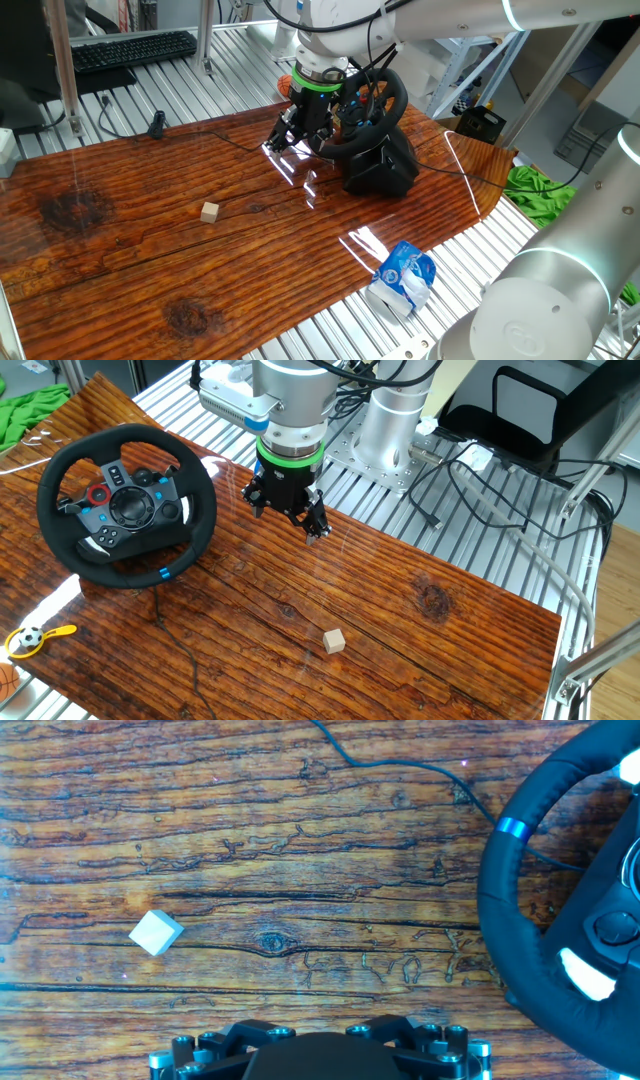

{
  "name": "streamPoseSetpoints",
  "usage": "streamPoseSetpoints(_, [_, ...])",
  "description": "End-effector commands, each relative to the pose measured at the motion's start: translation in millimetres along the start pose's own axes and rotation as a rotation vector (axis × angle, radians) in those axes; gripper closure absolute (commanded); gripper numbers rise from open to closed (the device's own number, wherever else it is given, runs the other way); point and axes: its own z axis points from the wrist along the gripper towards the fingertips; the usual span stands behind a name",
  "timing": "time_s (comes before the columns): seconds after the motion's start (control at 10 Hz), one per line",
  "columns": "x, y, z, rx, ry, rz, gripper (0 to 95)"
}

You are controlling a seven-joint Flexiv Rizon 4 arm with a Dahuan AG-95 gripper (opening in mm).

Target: Rotate the steering wheel 90 degrees counterclockwise

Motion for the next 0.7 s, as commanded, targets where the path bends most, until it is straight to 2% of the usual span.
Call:
streamPoseSetpoints(0.1, [0.1,-0.1,0.2,-0.092,0.068,-0.037,95.0])
streamPoseSetpoints(0.7, [3.2,0.5,2.8,-0.093,0.066,-0.034,95.0])
